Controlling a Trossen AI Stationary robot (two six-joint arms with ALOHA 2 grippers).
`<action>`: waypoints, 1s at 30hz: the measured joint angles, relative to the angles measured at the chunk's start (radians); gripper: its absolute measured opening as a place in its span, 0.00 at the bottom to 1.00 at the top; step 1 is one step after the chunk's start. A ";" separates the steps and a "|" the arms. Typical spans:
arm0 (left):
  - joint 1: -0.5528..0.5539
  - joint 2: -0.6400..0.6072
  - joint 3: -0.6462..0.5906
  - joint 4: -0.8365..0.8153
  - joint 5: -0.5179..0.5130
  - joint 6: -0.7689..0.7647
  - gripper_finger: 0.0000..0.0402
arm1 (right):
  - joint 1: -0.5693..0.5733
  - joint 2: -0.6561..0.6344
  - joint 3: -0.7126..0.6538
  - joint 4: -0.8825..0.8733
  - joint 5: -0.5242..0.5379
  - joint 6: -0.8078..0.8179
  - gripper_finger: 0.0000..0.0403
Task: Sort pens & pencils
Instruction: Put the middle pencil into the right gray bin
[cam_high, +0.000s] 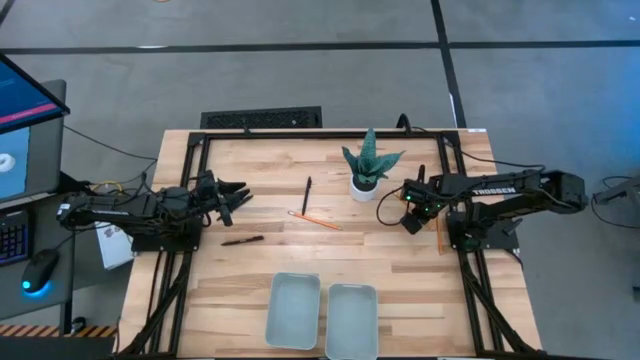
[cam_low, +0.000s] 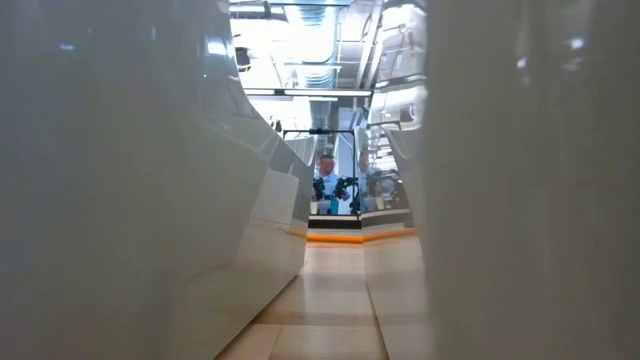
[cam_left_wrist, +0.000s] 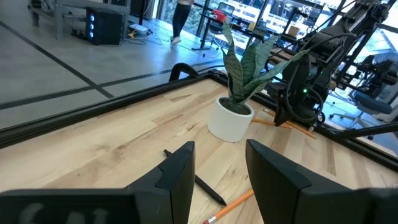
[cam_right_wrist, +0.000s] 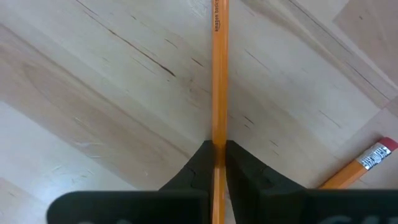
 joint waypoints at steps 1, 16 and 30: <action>0.000 0.000 0.000 0.000 0.000 0.000 0.33 | 0.000 0.000 0.000 0.000 0.000 0.000 0.13; 0.000 0.000 0.000 -0.010 0.000 0.000 0.33 | 0.000 0.005 0.086 -0.026 -0.004 -0.027 0.13; 0.000 0.000 0.000 -0.010 0.000 0.000 0.33 | 0.060 0.003 0.251 -0.196 -0.071 -0.001 0.13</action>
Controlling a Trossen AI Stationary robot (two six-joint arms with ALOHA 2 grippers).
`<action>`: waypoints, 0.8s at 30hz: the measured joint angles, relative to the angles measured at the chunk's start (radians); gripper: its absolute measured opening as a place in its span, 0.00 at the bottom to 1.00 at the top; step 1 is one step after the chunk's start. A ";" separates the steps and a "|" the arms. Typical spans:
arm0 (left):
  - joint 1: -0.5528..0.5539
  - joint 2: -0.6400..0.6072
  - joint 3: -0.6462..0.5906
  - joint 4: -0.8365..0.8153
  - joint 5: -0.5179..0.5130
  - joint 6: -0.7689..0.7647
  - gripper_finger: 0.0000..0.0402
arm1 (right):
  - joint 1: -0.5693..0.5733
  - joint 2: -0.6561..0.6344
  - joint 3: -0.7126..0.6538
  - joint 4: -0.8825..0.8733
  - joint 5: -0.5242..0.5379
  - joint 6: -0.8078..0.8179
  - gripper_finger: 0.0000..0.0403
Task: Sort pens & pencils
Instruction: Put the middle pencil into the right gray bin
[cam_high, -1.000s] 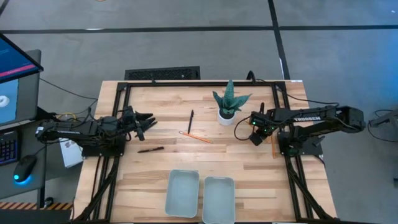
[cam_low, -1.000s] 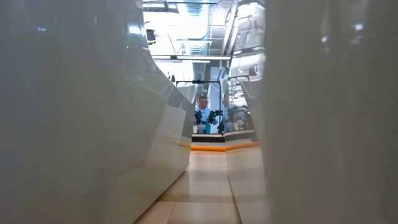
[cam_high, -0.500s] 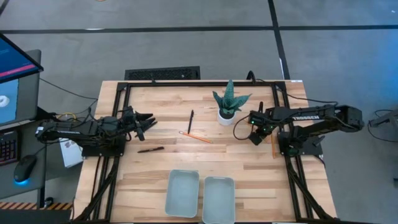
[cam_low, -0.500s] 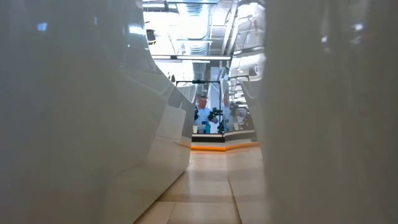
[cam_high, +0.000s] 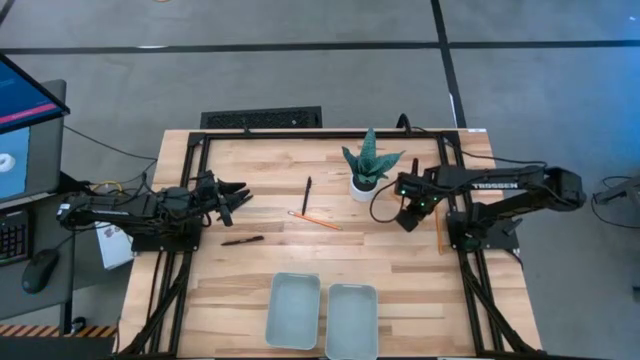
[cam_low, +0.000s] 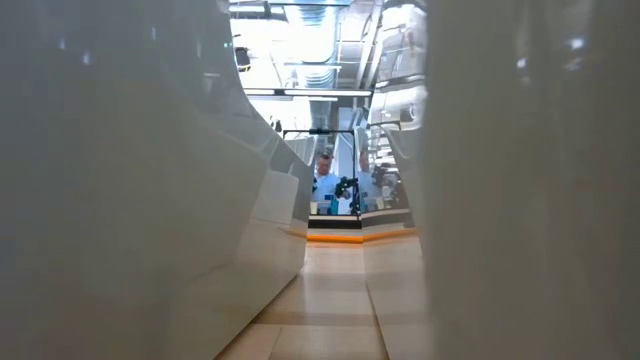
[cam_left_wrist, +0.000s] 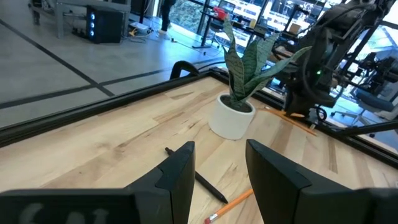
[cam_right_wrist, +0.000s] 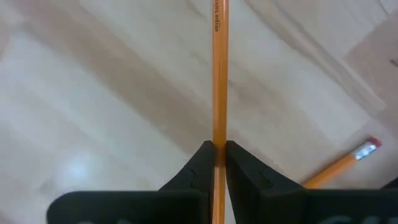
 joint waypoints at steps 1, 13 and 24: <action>0.000 0.000 0.000 0.000 0.000 -0.002 0.33 | 0.011 0.000 0.015 -0.017 -0.009 0.013 0.13; 0.000 0.000 0.000 0.000 0.000 -0.035 0.33 | 0.229 -0.001 0.149 -0.108 -0.018 0.223 0.13; 0.000 0.000 0.000 0.000 0.000 -0.034 0.33 | 0.468 -0.002 0.230 -0.042 -0.013 0.495 0.13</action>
